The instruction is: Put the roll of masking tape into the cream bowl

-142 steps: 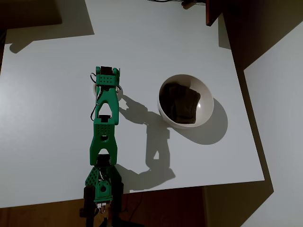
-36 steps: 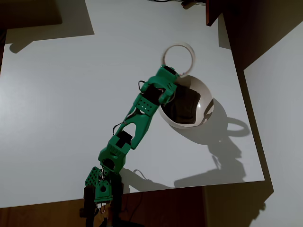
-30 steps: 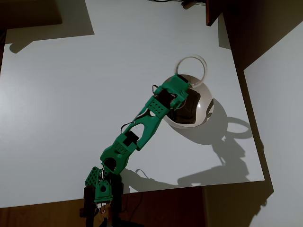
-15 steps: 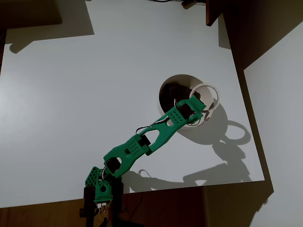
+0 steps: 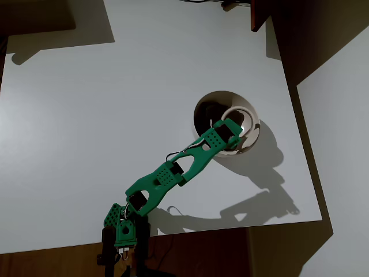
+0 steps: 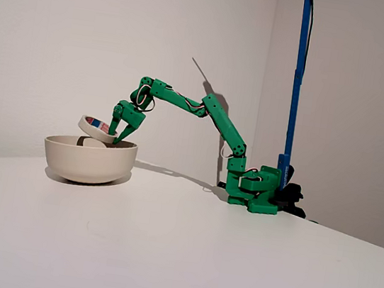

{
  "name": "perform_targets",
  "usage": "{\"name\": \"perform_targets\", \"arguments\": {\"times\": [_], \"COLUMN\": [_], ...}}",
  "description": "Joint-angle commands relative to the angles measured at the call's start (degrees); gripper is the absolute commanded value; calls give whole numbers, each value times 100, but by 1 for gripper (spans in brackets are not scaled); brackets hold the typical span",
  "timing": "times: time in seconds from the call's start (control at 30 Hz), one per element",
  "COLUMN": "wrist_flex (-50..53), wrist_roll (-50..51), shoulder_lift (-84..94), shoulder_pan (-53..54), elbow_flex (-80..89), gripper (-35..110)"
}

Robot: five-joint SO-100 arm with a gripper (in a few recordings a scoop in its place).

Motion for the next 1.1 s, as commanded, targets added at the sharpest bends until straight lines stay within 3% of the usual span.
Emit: {"name": "perform_targets", "arguments": {"times": [0.0, 0.2, 0.37, 0.53, 0.77, 0.87, 1.07], "wrist_flex": [26, 158, 211, 97, -149, -237, -325], "wrist_roll": [44, 158, 246, 308, 369, 483, 650], "shoulder_lift": [457, 439, 404, 387, 483, 598, 984], "shoulder_pan": [-202, -413, -360, -308, -246, -220, -316], "elbow_flex": [-466, -466, -466, -466, -466, -466, -466], "gripper": [-8, -8, 13, 14, 11, -8, -8]}}
